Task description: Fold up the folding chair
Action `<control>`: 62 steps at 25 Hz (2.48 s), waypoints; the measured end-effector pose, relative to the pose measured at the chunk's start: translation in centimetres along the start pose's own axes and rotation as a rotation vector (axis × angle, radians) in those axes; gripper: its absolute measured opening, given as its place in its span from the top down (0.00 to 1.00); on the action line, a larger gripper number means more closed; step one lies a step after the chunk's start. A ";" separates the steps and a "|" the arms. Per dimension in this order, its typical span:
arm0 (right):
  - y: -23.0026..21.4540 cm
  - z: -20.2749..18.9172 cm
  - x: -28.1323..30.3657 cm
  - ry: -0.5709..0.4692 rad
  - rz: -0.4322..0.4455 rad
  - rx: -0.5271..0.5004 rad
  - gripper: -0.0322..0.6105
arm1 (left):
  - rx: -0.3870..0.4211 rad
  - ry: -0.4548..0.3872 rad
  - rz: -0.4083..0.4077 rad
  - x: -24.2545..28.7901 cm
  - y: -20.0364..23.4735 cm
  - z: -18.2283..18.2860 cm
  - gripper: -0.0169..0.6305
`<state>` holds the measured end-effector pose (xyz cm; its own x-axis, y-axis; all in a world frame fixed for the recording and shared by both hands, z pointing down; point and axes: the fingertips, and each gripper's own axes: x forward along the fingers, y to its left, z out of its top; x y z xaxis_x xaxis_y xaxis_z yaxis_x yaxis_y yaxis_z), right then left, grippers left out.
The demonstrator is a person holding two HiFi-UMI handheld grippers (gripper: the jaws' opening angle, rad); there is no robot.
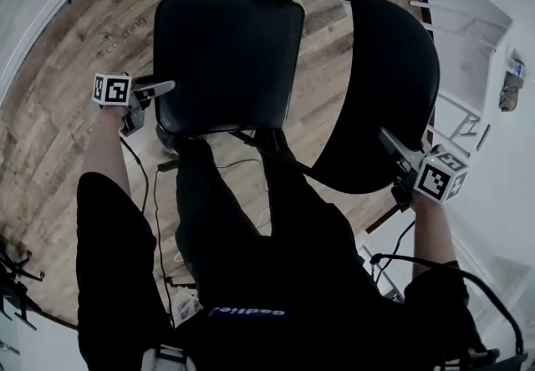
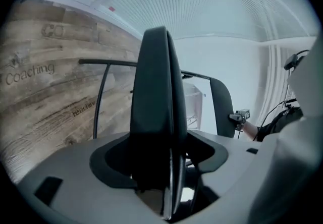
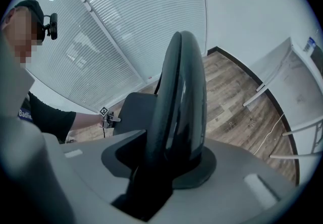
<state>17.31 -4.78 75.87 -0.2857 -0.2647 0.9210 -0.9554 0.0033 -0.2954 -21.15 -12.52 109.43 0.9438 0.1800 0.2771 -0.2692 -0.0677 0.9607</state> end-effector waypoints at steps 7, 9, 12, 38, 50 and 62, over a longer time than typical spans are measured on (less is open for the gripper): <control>-0.2 0.1 0.2 0.000 -0.013 0.001 0.73 | 0.071 0.048 -0.019 1.9 0.8 -0.9 0.53; -0.2 0.1 0.2 0.001 -0.014 0.002 0.74 | 0.058 0.031 -0.013 2.1 0.6 -1.0 0.53; -0.3 0.1 0.2 0.006 -0.003 0.009 0.76 | 0.036 0.011 0.002 2.1 0.0 -1.2 0.53; 1.6 2.0 -7.7 0.015 0.017 -0.003 0.87 | 0.005 -0.029 0.254 5.4 -12.6 -2.6 0.53; -0.1 2.2 -12.2 0.031 0.022 0.001 0.87 | 0.013 -0.158 0.359 8.9 -21.7 -2.7 0.57; -1.9 3.4 -15.8 0.039 0.038 0.003 0.86 | 0.031 -0.314 0.420 13.0 -29.2 -2.6 0.62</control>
<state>23.88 -3.88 61.06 -0.3242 -0.2271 0.9183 -0.9436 0.0095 -0.3308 -1.46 -5.68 85.00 0.7691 -0.1717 0.6156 -0.6353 -0.1006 0.7657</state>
